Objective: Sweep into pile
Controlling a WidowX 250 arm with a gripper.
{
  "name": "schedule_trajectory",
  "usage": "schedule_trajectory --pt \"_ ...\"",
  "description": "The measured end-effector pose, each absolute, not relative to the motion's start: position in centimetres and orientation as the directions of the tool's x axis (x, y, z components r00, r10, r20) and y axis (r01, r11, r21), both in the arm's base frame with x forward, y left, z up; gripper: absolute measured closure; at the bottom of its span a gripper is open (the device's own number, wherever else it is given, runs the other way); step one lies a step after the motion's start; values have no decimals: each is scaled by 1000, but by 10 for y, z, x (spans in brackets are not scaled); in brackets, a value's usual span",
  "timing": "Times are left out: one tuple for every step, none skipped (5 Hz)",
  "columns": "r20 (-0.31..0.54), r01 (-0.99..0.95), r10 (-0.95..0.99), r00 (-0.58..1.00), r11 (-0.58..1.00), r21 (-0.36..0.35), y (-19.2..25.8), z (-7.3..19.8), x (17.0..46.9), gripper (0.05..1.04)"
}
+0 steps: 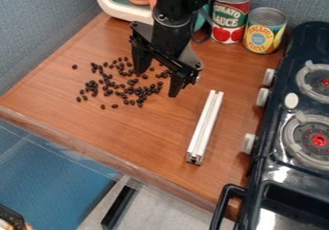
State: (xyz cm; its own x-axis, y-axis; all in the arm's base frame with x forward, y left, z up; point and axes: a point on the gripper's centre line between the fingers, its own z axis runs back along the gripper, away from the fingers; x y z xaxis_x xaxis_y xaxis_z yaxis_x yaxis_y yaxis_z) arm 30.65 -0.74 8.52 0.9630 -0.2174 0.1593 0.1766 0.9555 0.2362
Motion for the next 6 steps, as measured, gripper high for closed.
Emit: schedule_trajectory --pt "130 176 -210 969 957 229 -8 76 304 85" --pt "119 104 -127 985 978 183 -16 73 299 85" --pt "92 -2 -11 996 989 147 -23 69 300 85" --pt "86 -53 43 995 991 119 -30 68 298 85" --pt "63 -91 85 994 991 101 -38 64 302 85" --pt "48 -80 76 996 992 94 -49 55 301 85"
